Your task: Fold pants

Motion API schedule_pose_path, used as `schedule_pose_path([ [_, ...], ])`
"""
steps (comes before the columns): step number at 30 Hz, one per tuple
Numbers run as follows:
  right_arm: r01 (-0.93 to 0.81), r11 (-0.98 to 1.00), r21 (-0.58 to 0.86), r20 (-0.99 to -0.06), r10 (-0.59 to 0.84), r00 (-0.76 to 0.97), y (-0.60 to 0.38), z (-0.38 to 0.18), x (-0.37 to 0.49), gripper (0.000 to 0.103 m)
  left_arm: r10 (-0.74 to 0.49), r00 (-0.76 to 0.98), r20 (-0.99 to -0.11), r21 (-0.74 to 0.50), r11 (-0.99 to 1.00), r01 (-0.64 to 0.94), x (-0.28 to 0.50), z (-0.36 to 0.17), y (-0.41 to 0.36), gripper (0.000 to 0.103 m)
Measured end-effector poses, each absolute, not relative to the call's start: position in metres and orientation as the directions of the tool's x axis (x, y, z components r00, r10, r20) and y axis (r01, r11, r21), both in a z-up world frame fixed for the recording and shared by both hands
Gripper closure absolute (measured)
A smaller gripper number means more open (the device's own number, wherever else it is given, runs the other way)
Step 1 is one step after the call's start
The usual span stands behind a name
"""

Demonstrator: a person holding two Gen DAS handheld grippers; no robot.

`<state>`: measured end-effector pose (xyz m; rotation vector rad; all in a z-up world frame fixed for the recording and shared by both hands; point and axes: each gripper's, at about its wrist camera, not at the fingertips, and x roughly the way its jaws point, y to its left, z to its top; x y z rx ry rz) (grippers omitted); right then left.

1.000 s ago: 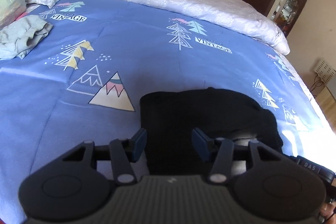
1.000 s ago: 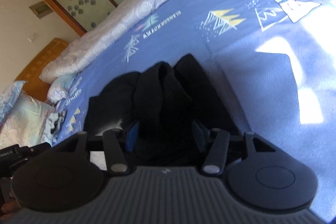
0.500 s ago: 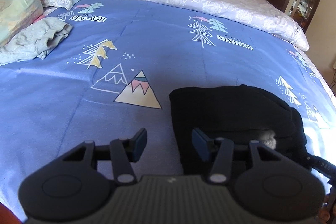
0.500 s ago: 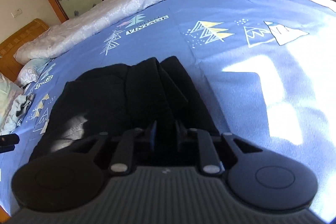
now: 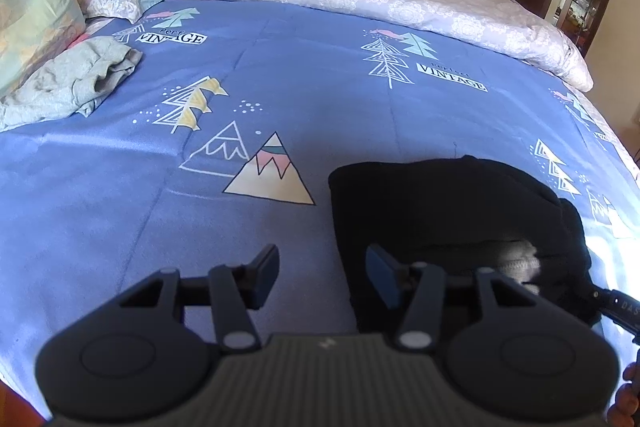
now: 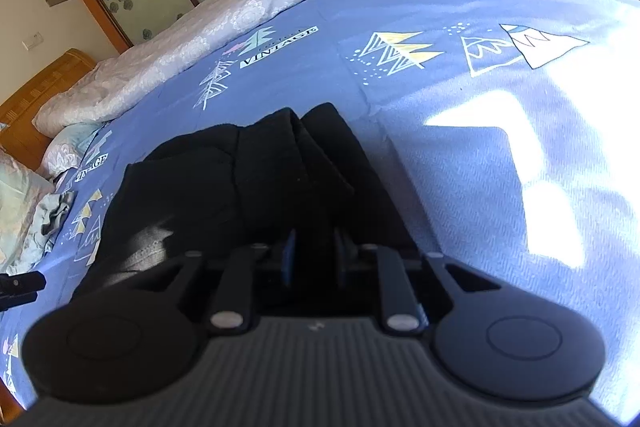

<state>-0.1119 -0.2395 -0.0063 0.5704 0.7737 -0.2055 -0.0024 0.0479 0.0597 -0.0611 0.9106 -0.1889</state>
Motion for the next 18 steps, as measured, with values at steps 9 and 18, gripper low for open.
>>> schedule_pose_path([
  [9, 0.380, 0.851, 0.364, -0.721, 0.000, 0.692, -0.228, -0.002, -0.110, 0.080, -0.204, 0.562, -0.801, -0.144, 0.978, 0.149, -0.009, 0.054, 0.044, 0.053],
  [18, 0.369, 0.900, 0.234, -0.736, -0.084, 0.672, -0.206, 0.004, -0.105, 0.078, -0.212, 0.541, -0.814, -0.136, 0.975, 0.178, -0.017, 0.053, 0.030, 0.052],
])
